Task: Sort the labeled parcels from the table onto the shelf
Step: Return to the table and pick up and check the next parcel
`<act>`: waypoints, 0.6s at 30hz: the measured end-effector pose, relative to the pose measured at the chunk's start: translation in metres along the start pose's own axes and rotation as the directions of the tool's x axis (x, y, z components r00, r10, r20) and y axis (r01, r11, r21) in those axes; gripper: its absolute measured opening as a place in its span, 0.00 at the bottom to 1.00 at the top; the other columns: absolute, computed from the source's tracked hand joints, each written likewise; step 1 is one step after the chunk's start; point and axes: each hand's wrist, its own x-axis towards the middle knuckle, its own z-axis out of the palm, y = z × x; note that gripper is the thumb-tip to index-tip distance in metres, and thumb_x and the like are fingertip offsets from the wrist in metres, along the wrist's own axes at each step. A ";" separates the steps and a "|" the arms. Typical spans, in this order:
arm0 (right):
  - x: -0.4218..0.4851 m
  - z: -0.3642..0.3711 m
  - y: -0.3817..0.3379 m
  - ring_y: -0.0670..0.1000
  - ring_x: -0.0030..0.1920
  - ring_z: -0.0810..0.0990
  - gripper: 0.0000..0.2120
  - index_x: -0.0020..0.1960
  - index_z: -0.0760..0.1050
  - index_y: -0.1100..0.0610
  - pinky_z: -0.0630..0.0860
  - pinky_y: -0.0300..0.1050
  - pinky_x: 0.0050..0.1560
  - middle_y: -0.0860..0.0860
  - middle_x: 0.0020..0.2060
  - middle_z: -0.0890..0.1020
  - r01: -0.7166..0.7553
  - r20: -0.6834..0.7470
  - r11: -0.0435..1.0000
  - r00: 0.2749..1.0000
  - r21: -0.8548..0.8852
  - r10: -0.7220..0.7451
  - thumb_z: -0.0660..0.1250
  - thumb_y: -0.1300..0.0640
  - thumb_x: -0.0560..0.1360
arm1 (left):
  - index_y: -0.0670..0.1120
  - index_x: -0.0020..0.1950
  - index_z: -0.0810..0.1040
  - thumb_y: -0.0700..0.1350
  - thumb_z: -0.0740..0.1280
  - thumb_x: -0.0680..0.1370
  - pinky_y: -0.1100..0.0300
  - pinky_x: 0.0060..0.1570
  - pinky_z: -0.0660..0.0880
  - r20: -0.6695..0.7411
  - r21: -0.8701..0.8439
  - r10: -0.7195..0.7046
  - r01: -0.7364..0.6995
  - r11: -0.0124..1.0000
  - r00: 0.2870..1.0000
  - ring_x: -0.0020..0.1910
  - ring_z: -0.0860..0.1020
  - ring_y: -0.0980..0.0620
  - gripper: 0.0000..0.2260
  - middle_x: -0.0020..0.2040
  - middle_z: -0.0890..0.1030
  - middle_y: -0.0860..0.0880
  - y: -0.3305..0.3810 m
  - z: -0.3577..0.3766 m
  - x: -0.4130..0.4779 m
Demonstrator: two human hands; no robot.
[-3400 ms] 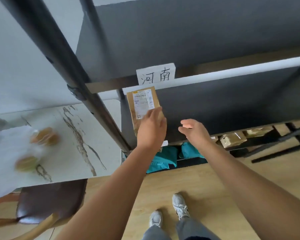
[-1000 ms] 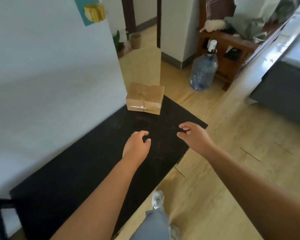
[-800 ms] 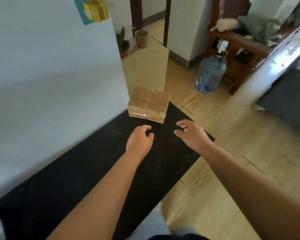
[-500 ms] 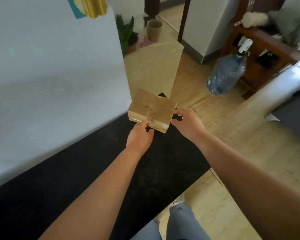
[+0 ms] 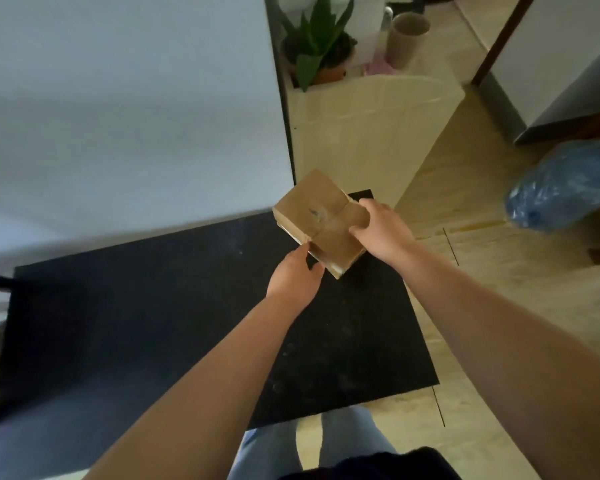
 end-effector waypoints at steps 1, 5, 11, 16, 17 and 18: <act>0.000 0.000 0.001 0.58 0.69 0.70 0.30 0.77 0.59 0.54 0.72 0.56 0.64 0.56 0.71 0.70 -0.004 0.001 1.000 1.000 -0.006 0.004 0.65 0.52 0.78 | 0.51 0.79 0.62 0.50 0.61 0.82 0.59 0.53 0.74 -0.003 -0.026 -0.020 0.020 0.999 1.000 0.67 0.75 0.48 0.24 0.73 0.72 0.48 0.001 0.002 0.000; -0.002 0.004 0.003 0.60 0.64 0.74 0.27 0.75 0.64 0.56 0.74 0.55 0.61 0.58 0.68 0.70 -0.026 0.018 0.999 0.999 -0.039 0.027 0.65 0.50 0.78 | 0.49 0.77 0.65 0.50 0.62 0.82 0.64 0.38 0.73 -0.026 -0.133 -0.079 0.075 0.988 0.997 0.46 0.79 0.56 0.23 0.67 0.77 0.48 0.002 0.005 -0.003; -0.027 0.020 0.002 0.58 0.60 0.75 0.28 0.73 0.66 0.56 0.75 0.54 0.58 0.57 0.64 0.71 -0.056 0.003 0.998 0.998 0.033 0.056 0.67 0.50 0.76 | 0.50 0.76 0.66 0.49 0.62 0.82 0.58 0.49 0.75 -0.033 -0.111 -0.041 0.037 0.993 0.999 0.61 0.78 0.47 0.22 0.69 0.75 0.46 -0.010 -0.001 -0.020; -0.068 0.050 -0.009 0.56 0.56 0.78 0.25 0.68 0.67 0.56 0.78 0.52 0.52 0.56 0.61 0.74 -0.080 -0.037 0.984 0.996 0.157 0.087 0.70 0.52 0.74 | 0.50 0.79 0.60 0.47 0.62 0.82 0.59 0.51 0.75 -0.114 -0.159 -0.015 -0.004 0.987 0.993 0.63 0.76 0.48 0.25 0.74 0.69 0.48 -0.036 -0.006 -0.060; -0.078 0.058 -0.013 0.55 0.55 0.78 0.24 0.67 0.67 0.56 0.78 0.49 0.49 0.55 0.60 0.74 -0.088 -0.025 0.979 0.995 0.181 0.094 0.70 0.52 0.74 | 0.50 0.79 0.60 0.45 0.61 0.82 0.60 0.51 0.73 -0.146 -0.169 -0.012 -0.013 0.985 0.989 0.64 0.76 0.48 0.25 0.74 0.68 0.48 -0.045 -0.008 -0.069; -0.089 0.068 -0.016 0.54 0.53 0.78 0.24 0.66 0.68 0.56 0.77 0.47 0.47 0.55 0.60 0.75 -0.090 -0.016 0.976 0.995 0.200 0.095 0.71 0.52 0.74 | 0.50 0.79 0.60 0.44 0.60 0.82 0.60 0.51 0.73 -0.173 -0.181 -0.010 -0.022 0.983 0.985 0.64 0.75 0.48 0.24 0.74 0.68 0.48 -0.055 -0.011 -0.077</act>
